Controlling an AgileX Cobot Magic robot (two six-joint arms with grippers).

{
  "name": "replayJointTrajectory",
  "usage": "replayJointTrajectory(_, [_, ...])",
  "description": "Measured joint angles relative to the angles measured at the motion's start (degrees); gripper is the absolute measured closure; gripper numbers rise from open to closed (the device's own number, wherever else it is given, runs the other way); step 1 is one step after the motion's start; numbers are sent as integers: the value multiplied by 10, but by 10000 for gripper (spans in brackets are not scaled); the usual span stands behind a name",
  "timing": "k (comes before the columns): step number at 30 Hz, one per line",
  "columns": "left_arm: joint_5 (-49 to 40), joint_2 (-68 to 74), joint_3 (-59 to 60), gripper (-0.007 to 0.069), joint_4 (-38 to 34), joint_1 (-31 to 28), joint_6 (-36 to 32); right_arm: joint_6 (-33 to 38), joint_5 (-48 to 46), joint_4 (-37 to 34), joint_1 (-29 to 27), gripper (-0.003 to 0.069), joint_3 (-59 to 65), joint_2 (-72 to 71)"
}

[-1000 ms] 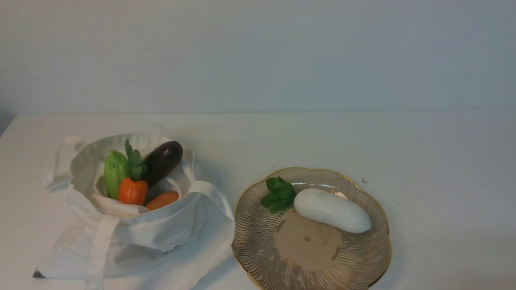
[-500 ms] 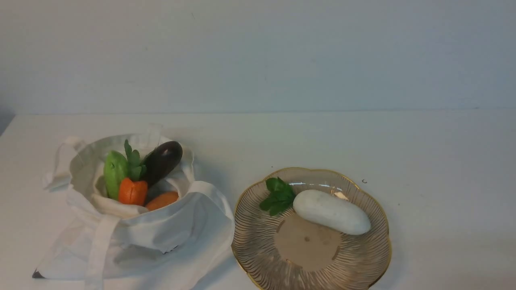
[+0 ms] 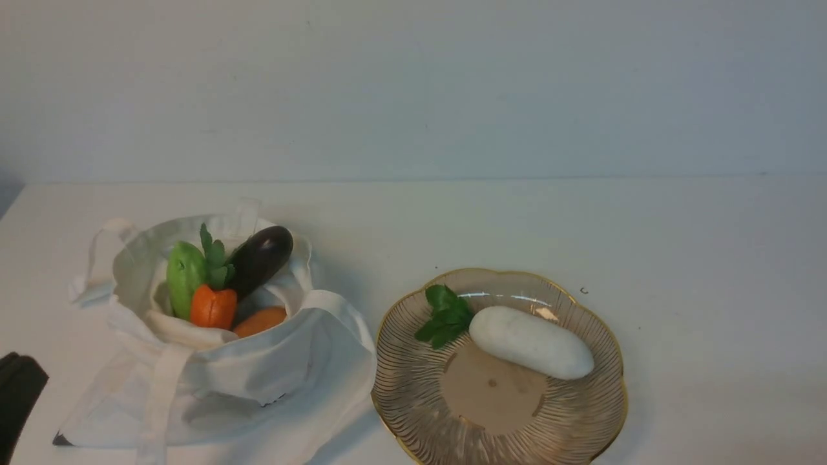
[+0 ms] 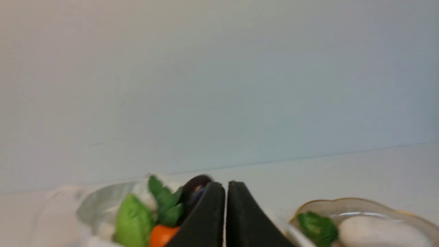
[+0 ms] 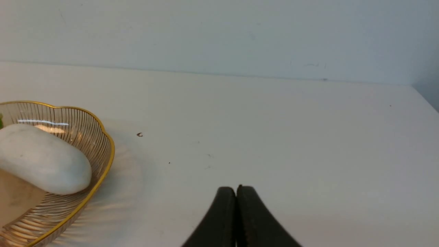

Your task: Take vegetables from cloth bag on white table place on plate.

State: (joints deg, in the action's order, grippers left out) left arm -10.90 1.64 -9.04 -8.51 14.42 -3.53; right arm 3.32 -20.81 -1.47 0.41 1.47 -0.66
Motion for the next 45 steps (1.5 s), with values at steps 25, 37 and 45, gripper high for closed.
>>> replayJointTrajectory(25, [-110, -23, 106, 629, 85, -115, 2, 0, 0, 0, 0, 674, 0, 0])
replayJointTrajectory(37, [-110, -23, 106, 629, 85, -115, 2, 0, 0, 0, 0, 674, 0, 0])
replayJointTrajectory(45, [-110, -23, 106, 629, 85, -115, 2, 0, 0, 0, 0, 674, 0, 0])
